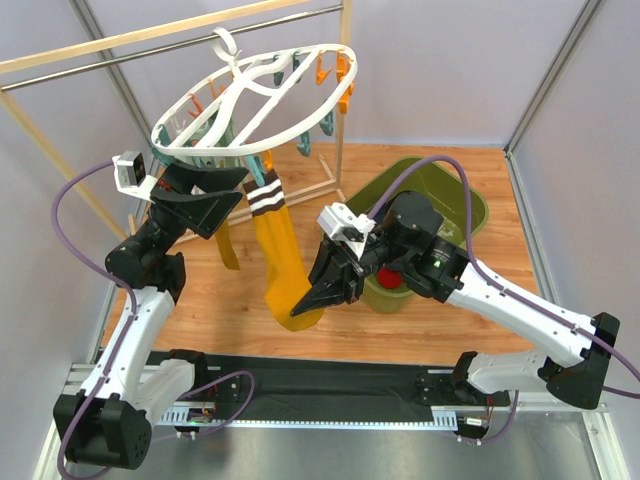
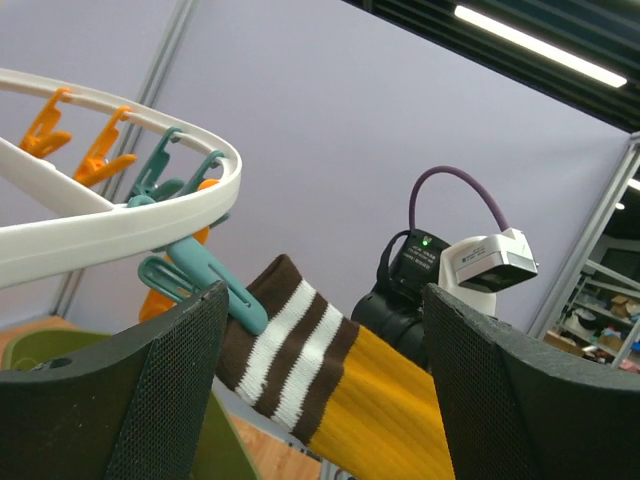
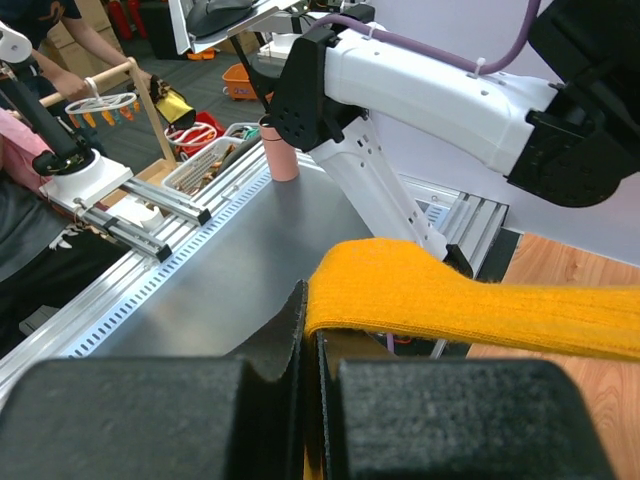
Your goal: Remove the socks clipped to the hanger
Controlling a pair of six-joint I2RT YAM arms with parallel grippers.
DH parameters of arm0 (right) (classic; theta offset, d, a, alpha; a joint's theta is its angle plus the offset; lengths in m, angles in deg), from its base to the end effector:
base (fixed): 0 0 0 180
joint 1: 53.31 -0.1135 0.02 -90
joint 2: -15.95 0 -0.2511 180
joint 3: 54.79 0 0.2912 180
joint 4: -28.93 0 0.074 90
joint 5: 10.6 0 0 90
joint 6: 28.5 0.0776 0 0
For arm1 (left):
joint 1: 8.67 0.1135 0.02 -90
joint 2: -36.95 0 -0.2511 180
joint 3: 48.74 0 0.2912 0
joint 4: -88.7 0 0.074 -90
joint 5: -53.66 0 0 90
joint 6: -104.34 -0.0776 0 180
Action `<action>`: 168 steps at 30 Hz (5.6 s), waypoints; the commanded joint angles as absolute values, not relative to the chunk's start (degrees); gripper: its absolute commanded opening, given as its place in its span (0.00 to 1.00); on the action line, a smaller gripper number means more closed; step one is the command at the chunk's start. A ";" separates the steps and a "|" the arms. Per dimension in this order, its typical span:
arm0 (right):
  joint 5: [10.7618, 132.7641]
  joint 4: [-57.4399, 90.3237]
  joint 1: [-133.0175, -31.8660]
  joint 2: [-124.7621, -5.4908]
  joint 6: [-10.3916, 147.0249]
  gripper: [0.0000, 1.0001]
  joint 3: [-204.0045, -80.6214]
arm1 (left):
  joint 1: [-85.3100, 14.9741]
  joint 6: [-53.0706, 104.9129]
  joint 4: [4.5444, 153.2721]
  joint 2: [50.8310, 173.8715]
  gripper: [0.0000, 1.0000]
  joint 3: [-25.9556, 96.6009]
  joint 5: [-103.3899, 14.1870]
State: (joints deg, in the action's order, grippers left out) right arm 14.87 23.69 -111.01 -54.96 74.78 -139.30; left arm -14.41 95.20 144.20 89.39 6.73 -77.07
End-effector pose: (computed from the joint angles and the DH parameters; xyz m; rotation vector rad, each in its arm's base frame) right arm 0.1156 0.3140 0.4349 -1.5334 0.9444 1.7246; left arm 0.2209 -0.0731 0.4412 0.2571 0.9437 -1.5991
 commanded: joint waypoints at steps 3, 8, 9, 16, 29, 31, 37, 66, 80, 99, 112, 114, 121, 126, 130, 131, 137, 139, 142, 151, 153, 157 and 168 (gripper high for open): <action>14.98 21.88 -111.67 -55.15 72.67 0.00 -139.80 | -14.73 88.71 130.37 83.20 0.84 7.18 -76.60; 15.24 22.05 -111.67 -55.94 72.75 0.00 -139.98 | -14.73 83.95 117.93 80.19 0.85 7.80 -74.31; 15.16 22.13 -111.67 -56.03 72.75 0.01 -140.07 | -14.73 84.73 119.16 80.80 0.85 7.45 -74.40; 14.89 22.31 -111.76 -56.64 73.19 0.00 -140.33 | -14.73 90.02 133.84 86.60 0.84 5.60 -74.57; 14.01 21.43 -111.67 -56.91 72.66 0.00 -141.21 | -14.73 91.07 141.66 93.89 0.85 8.68 -77.91; 13.75 20.91 -111.67 -57.26 72.31 0.00 -141.65 | -14.73 91.94 144.12 94.86 0.85 9.56 -78.96; 13.40 20.82 -111.67 -57.87 72.40 0.00 -142.18 | -14.73 93.88 147.81 96.88 0.84 10.97 -79.58; 13.22 20.99 -111.59 -58.22 72.75 0.00 -142.44 | -14.73 98.36 157.04 100.40 0.69 12.02 -80.99; 13.13 22.31 -111.67 -59.02 73.72 0.00 -141.91 | -14.73 100.91 159.60 101.81 0.52 13.78 -80.90; 13.14 21.96 -111.76 -58.49 73.19 0.00 -141.03 | -14.73 102.58 160.04 102.60 0.05 15.27 -80.99; 29.73 11.42 -111.59 -55.41 64.85 0.01 -140.25 | -14.73 94.53 143.89 98.83 0.58 14.39 -84.59; 33.34 11.15 -111.59 -54.71 64.06 0.00 -138.85 | -14.73 91.35 135.92 96.81 0.60 14.83 -85.12; 35.20 12.64 -111.50 -53.39 62.91 0.00 -136.03 | -14.73 82.72 124.97 94.34 0.64 15.98 -86.09; 32.13 15.71 -110.89 -53.57 62.29 0.00 -135.06 | -14.73 79.04 120.49 93.72 0.67 16.50 -85.56; 25.73 23.00 -108.95 -54.97 66.31 0.00 -133.74 | -14.73 76.57 117.77 93.55 0.67 16.94 -86.00; 24.57 26.58 -108.17 -55.23 67.38 0.00 -132.96 | -14.73 75.00 115.93 93.55 0.67 17.38 -86.26; 18.15 36.97 -106.23 -56.12 73.62 0.00 -131.19 | -14.56 69.10 108.28 93.02 0.68 19.13 -86.70; 16.83 38.21 -106.05 -56.12 74.68 0.00 -130.66 | -14.38 67.96 107.39 93.37 0.68 19.49 -87.23; 15.69 39.80 -105.87 -56.29 75.65 0.00 -130.49 | -13.33 69.88 110.70 93.90 0.68 19.32 -88.37; 13.75 41.21 -105.52 -56.12 76.80 0.00 -130.49 | -11.74 83.32 133.61 98.02 0.68 14.31 -88.98; 13.57 41.03 -105.61 -56.12 76.88 0.00 -130.57 | -11.74 88.85 141.01 99.69 0.68 13.61 -89.86; 12.96 40.94 -105.52 -56.47 77.06 0.00 -130.93 | -11.48 95.28 151.23 103.92 0.66 13.52 -90.66; 12.52 39.63 -105.52 -56.38 76.71 0.00 -131.54 | -11.31 95.56 150.39 101.38 0.66 11.15 -87.41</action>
State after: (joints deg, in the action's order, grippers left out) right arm 13.71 37.92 -105.63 -56.38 76.73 -130.47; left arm -11.54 95.00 144.62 104.12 11.99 -88.81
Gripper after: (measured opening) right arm 0.010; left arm 0.671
